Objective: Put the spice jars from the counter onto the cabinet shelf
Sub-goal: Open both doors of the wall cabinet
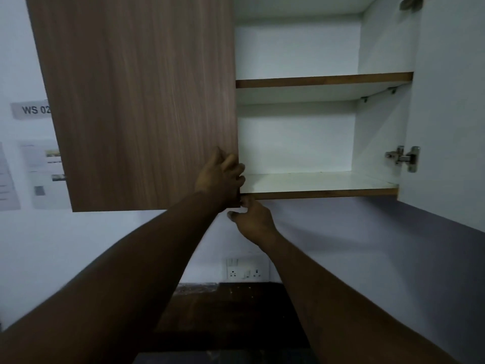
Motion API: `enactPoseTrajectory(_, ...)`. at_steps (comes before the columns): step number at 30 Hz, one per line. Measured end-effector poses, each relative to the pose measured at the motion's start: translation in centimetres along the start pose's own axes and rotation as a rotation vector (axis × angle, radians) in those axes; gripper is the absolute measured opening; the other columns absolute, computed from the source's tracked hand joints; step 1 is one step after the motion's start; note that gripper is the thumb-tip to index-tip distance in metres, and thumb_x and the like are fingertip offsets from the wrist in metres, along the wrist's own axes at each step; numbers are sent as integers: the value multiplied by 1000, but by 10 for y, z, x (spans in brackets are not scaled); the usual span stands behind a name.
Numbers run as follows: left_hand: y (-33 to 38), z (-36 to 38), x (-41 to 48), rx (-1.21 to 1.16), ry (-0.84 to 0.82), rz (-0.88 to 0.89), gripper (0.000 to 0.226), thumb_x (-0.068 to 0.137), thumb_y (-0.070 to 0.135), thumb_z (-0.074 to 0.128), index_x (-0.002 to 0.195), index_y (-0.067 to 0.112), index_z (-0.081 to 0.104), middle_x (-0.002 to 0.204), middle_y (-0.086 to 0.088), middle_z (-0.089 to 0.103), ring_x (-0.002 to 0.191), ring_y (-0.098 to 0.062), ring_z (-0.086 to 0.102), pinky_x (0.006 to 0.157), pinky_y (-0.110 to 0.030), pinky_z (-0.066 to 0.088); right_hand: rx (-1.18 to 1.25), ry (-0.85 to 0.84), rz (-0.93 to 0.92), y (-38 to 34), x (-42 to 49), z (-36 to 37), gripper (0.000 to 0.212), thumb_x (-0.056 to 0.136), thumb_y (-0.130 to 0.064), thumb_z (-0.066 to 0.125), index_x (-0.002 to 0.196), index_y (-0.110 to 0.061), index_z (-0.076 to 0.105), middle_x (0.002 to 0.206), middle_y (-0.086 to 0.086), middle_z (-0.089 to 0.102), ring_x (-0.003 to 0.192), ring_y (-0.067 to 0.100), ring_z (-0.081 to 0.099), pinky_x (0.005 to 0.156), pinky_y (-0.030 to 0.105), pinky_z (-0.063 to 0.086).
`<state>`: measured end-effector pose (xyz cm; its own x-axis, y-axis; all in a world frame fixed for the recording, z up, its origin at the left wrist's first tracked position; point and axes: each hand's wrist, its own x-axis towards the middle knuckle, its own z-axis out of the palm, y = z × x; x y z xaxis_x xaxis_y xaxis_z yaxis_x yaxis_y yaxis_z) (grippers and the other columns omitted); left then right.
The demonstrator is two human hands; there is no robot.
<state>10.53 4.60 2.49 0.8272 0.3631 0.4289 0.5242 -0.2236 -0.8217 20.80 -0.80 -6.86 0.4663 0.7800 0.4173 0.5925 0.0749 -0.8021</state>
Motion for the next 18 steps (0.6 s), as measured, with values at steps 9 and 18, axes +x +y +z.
enactPoseTrajectory(9,-18,-27,-29,-115,126,59,44,100,50,33,131,30,57,142,2,46,131,-30,33,101,-48,31,356,38,50,6,-13,-6,17,101,-29,58,113,-23,69,111,1,73,102,21,68,86,38,55)
enactPoseTrajectory(18,-59,-63,-125,-278,543,13,44,99,45,38,72,19,62,76,4,55,92,-23,40,80,-43,31,770,-427,-129,-30,-70,4,18,84,-26,78,101,-23,81,107,6,77,94,20,74,77,34,59)
